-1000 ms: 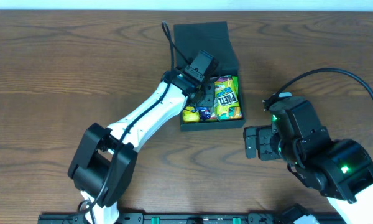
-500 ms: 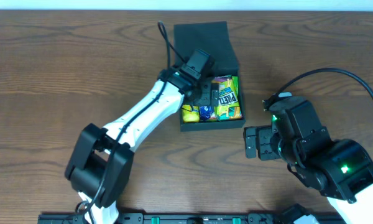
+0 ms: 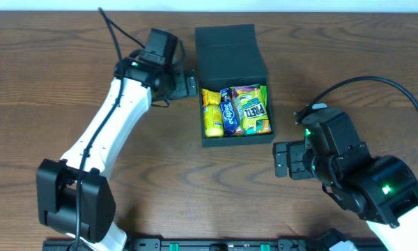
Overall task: Pack container
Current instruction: 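Raise both grippers to the back edges of the box lid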
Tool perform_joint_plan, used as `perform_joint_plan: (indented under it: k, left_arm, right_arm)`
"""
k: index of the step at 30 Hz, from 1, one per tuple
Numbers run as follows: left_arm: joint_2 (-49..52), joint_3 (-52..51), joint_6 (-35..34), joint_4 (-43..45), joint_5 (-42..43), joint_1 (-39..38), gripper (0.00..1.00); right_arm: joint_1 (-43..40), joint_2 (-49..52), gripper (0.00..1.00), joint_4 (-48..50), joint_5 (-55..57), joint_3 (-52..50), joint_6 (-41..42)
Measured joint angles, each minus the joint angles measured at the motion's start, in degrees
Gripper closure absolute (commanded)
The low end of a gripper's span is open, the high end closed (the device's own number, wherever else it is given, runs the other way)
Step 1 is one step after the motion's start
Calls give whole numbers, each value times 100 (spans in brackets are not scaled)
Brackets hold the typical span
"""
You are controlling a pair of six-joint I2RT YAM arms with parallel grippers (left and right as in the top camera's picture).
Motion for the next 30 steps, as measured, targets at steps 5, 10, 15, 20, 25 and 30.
perform_joint_plan:
  k: [5,10,15,20,25,30]
  left_arm:
    - [0,0,31,11,4,188,52]
    - [0,0,85,15,2,234,94]
    - [0,0,127,15,2,236,94]
    - [0,0,125,197,2,236,94]
    - [0,0,125,839,26,243,94]
    - [17,0,120,1469,219,291,94]
  right_arm:
    - [0,0,1,15,-44,0,0]
    - [0,0,1,326,-343,0,0]
    - [0,4,1,970,-457,0,0]
    - [0,243,41,1528,-428,0,-79]
    - [-90,933,99,2186,-350,0,-66]
    - [-483,1652,99,2953,-407,0,-39]
